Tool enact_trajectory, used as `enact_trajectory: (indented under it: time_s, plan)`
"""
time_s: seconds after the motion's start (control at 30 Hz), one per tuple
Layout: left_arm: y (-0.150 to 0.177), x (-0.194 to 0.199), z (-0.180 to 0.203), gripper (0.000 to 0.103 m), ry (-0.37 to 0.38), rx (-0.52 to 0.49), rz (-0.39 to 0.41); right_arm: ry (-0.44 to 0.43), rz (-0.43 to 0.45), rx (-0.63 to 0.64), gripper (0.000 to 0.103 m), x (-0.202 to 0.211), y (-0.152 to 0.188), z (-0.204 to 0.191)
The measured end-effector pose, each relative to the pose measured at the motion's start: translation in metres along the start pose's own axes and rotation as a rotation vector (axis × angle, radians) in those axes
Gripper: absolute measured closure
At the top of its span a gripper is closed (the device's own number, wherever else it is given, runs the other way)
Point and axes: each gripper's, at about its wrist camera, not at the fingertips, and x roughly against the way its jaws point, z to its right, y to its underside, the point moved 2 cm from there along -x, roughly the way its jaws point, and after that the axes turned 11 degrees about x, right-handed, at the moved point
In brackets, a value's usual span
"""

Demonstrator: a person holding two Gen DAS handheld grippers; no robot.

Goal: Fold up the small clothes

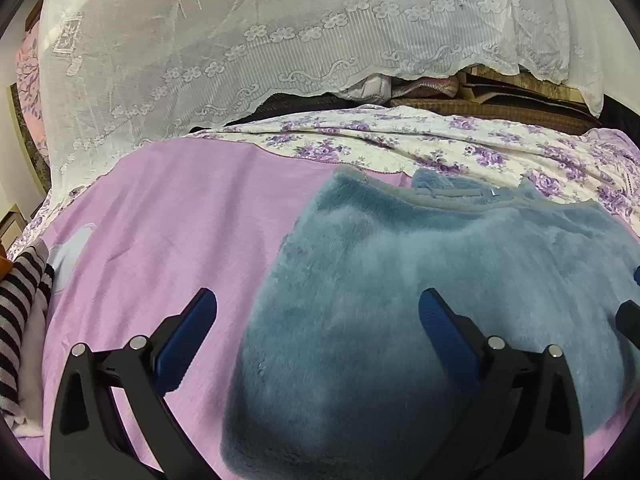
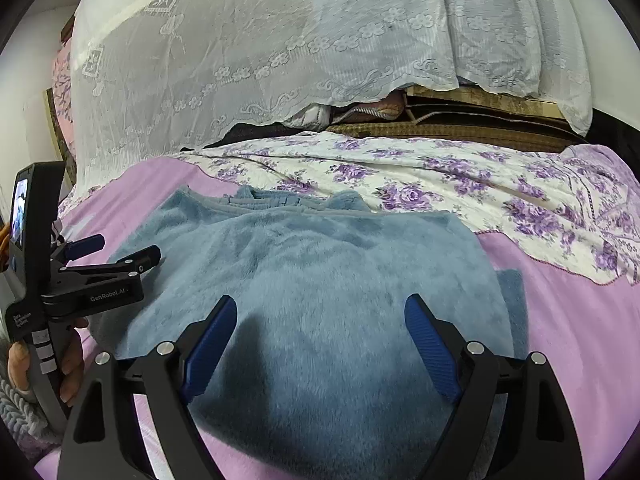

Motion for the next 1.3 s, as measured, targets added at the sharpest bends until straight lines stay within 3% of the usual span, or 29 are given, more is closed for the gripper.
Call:
enact_trajectory:
  time_s: [0.97,1.3]
  plan:
    - [0.025,0.055,-0.012,0.004,0.009,0.009,0.053,0.0,0.053,-0.123,0.016,0.071,0.043,0.011]
    - [0.024,0.082,0.011,0.004,0.108,-0.021,0.04,0.0,0.069,-0.258,0.012,0.093,0.062,0.038]
